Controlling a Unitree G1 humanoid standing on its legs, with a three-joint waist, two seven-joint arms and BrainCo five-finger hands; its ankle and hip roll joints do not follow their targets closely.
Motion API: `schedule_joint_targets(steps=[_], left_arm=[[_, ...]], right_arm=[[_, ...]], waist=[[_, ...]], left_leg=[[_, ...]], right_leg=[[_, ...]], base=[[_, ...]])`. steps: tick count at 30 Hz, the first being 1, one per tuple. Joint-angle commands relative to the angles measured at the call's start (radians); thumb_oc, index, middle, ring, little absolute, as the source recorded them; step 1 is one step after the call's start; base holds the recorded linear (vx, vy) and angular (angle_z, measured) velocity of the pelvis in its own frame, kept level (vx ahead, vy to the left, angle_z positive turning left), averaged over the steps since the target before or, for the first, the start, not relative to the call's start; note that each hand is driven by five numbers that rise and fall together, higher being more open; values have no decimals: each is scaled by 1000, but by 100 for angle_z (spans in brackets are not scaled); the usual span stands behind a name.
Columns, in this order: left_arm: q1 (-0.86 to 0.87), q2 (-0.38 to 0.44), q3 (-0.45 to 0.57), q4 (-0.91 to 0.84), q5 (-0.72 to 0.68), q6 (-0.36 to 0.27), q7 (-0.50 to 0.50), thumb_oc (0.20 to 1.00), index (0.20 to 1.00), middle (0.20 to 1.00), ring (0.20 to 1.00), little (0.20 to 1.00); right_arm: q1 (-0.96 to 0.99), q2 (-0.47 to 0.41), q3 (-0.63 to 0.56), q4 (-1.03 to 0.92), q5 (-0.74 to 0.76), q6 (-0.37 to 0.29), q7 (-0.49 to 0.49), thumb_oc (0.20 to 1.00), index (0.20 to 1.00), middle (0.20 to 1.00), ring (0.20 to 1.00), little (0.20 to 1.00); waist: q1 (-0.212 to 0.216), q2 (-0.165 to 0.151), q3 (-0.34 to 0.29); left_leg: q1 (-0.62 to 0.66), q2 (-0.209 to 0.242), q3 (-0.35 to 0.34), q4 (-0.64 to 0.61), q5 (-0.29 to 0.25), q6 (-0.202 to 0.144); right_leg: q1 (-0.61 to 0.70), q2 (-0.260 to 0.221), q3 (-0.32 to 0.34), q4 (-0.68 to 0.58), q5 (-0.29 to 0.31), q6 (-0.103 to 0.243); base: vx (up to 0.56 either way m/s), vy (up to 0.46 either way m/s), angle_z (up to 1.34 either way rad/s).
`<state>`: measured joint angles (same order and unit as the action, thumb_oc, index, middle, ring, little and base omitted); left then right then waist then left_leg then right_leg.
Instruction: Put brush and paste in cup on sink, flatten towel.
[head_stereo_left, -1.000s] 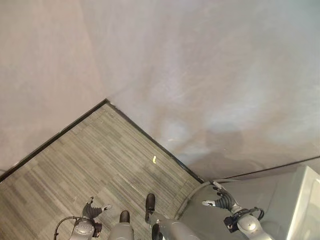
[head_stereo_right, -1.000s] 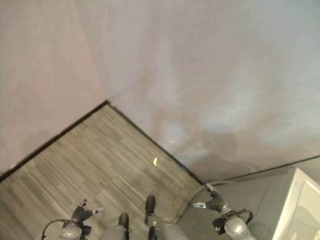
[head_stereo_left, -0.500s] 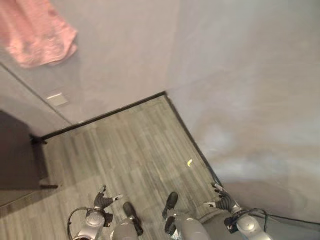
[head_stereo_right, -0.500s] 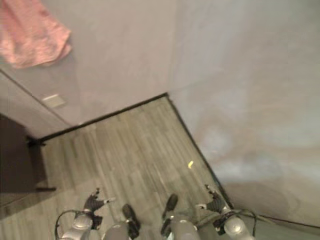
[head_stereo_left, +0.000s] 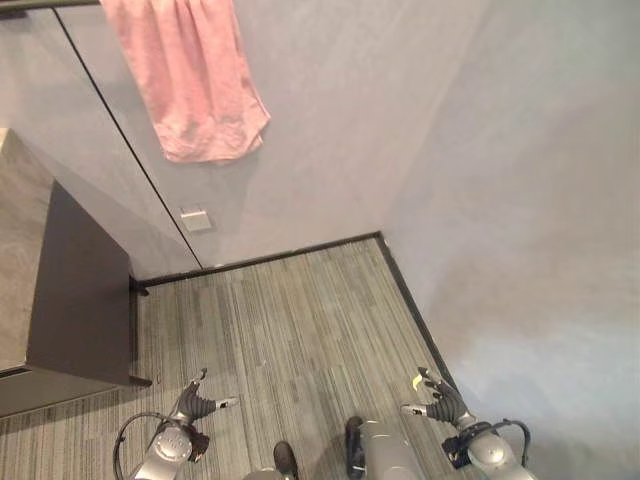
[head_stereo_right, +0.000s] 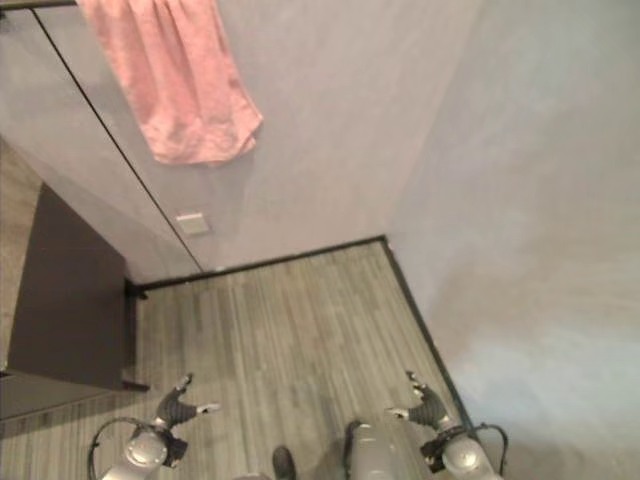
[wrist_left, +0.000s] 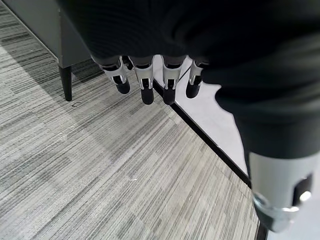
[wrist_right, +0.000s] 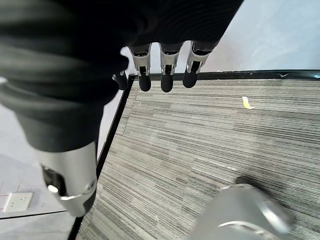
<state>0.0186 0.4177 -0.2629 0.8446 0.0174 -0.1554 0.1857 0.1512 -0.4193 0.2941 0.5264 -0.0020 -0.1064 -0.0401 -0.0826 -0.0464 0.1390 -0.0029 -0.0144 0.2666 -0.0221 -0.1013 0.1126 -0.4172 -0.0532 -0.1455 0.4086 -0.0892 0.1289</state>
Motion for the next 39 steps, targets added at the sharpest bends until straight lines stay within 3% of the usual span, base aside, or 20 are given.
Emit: schedule_joint_targets(steps=[1,4,7,10,12,13,14,15,16,18,20,21,23,26,29,33,34,35,36,39], left_arm=[[-39,10,-12,-15,4,-27,-6,1000,1000,1000,1000,1000],[-58,-21,5,4,-52,-16,-16,1000,1000,1000,1000,1000],[-67,-31,-6,-23,-70,-17,-26,1000,1000,1000,1000,1000],[-80,-49,-22,-18,-83,-15,-38,1000,1000,1000,1000,1000],[-89,-60,-29,-10,-96,-13,-34,1000,1000,1000,1000,1000],[-89,-59,-29,-10,-96,-13,-34,1000,1000,1000,1000,1000],[-106,-70,-32,9,-115,-10,-35,1000,1000,1000,1000,1000],[-107,-70,-32,9,-115,-10,-35,1000,1000,1000,1000,1000],[-117,-70,-36,16,-107,-6,-30,1000,1000,1000,1000,1000],[-132,-73,-38,31,-125,-3,-20,1000,1000,1000,1000,1000],[-157,-82,-42,56,-131,-1,-14,1000,1000,1000,1000,1000],[-161,-86,-45,60,-133,0,-13,1000,1000,1000,1000,1000],[-167,-82,-51,61,-128,-1,-4,1000,1000,1000,1000,1000],[-158,-71,-51,65,-112,1,11,1000,1000,1000,1000,1000],[-134,-62,-35,76,-108,-2,15,1000,1000,1000,1000,1000],[-115,-58,-39,75,-97,-1,10,1000,1000,1000,1000,1000],[-99,-47,-57,52,-63,-6,3,1000,1000,1000,1000,1000],[-99,-47,-57,52,-63,-6,3,1000,1000,1000,1000,1000],[-94,-30,-81,19,-42,-14,-14,1000,1000,1000,1000,1000],[-89,-7,-105,-20,-29,-22,-30,1000,1000,1000,1000,1000]], right_arm=[[-15,-4,-37,3,41,-33,-26,1000,1000,1000,1000,1000],[-14,-7,-45,9,22,-21,-35,1000,1000,1000,1000,1000],[-12,-6,-50,23,8,-14,-34,1000,1000,1000,1000,1000],[16,-10,-52,19,3,-9,-27,1000,1000,1000,1000,1000],[13,-25,-51,20,1,-5,-25,1000,1000,1000,1000,1000],[13,-25,-51,20,1,-5,-24,1000,1000,1000,1000,1000],[3,-39,-42,21,-5,-7,-29,1000,1000,1000,1000,1000],[2,-38,-42,21,-5,-7,-29,1000,1000,1000,1000,1000],[-7,-49,-28,17,-14,-10,-29,1000,1000,1000,1000,1000],[-18,-57,-17,31,-12,-5,-44,1000,1000,1000,1000,1000],[-25,-60,-15,45,-12,-2,-57,1000,1000,1000,1000,1000],[-24,-61,-16,59,-13,-1,-64,1000,1000,1000,1000,1000],[-28,-60,-15,78,-16,1,-72,1000,1000,1000,1000,1000],[-44,-67,4,86,-34,-6,-75,1000,1000,1000,1000,1000],[-63,-61,3,99,23,-22,-61,1000,1000,1000,1000,1000],[-67,-66,1,94,20,-25,-59,1000,1000,1000,1000,1000],[-83,-85,-2,80,13,-31,-57,1000,1000,1000,1000,1000],[-83,-85,-2,80,13,-31,-57,1000,1000,1000,1000,1000],[-80,-104,-32,61,10,-35,-60,1000,1000,1000,1000,1000],[-90,-115,-78,58,-6,-34,-82,1000,1000,1000,1000,1000]], waist=[[-49,14,26],[-70,18,32],[-85,30,23],[-109,45,-6],[-119,62,-16],[-121,59,-18],[-114,56,-10],[-116,53,-12],[-109,40,-4],[-82,6,7],[-84,-5,12],[-74,1,13],[-72,-6,11],[-55,1,9],[-31,17,1],[-11,17,-4],[3,19,-10],[3,19,-11],[-1,23,-17],[-9,26,-13]], left_leg=[[34,-52,-87,28,30,-103],[87,-63,-128,25,16,-120],[144,-64,-168,14,20,-136],[182,-48,-214,35,11,-154],[161,-33,-224,151,76,-201],[158,-36,-227,151,79,-201],[74,-3,-198,363,182,-278],[70,-7,-199,362,186,-278],[28,29,-162,498,229,-294],[-61,58,-79,644,225,-259],[-120,191,78,592,184,-230],[-140,231,99,564,127,-234],[-192,256,109,442,113,-228],[-240,270,12,187,229,-232],[-233,356,-81,3,361,-274],[-210,372,-123,23,364,-283],[-204,340,-204,109,292,-274],[-206,340,-204,110,292,-274],[-203,302,-220,164,210,-266],[-218,235,-200,256,118,-244]], right_leg=[[35,51,-2,-229,138,17],[15,37,-48,-365,196,37],[10,29,-71,-395,237,44],[58,43,-46,-397,246,20],[94,62,-39,-383,232,-1],[92,58,-40,-383,233,-1],[143,64,-49,-380,202,-33],[140,60,-50,-380,204,-32],[175,63,-52,-379,180,-57],[237,61,-39,-379,124,-96],[282,43,-59,-381,97,-93],[311,49,-53,-383,67,-85],[329,35,-49,-377,42,-71],[343,34,-20,-349,10,-70],[374,41,39,-304,-32,-55],[389,35,71,-282,-51,-50],[398,14,100,-265,-56,-37],[398,14,100,-265,-56,-37],[406,-32,101,-256,-54,-13],[420,-108,106,-254,-23,31]], base=[[206,31,57],[359,8,66],[385,7,60],[465,-61,90],[340,-110,90],[360,-158,55],[198,-101,38],[369,-189,33],[234,-158,2],[450,-267,-26],[431,-140,-25],[373,-2,16],[333,66,27],[274,139,-32],[419,271,-65],[200,214,-82],[204,322,-90],[255,512,-79],[157,431,-26],[117,450,26]])
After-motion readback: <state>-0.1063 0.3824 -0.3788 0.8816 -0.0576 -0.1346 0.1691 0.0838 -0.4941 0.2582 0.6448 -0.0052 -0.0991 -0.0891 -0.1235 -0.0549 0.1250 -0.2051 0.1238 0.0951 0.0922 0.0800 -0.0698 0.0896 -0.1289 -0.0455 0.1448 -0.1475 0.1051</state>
